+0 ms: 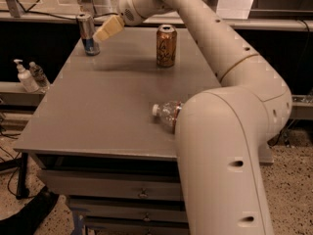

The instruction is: Pick redbull can

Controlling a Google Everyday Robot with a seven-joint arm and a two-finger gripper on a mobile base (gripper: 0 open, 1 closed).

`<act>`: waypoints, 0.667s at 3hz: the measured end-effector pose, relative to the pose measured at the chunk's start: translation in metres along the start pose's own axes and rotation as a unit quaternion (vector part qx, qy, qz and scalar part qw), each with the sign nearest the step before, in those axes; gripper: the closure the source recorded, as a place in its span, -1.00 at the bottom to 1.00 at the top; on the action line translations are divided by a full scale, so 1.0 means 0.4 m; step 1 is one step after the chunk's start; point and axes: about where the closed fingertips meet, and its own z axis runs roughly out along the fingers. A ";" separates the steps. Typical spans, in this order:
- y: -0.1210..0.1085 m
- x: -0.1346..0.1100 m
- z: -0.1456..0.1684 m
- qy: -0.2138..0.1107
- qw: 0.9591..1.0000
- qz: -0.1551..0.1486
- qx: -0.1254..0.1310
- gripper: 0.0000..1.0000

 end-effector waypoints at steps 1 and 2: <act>-0.015 -0.017 0.049 -0.010 1.000 0.014 0.002 -1.00; -0.009 -0.050 0.089 -0.025 0.999 0.022 -0.006 -1.00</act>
Offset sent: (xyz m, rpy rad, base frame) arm 0.0318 0.0544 0.0144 0.1088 0.0291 0.0011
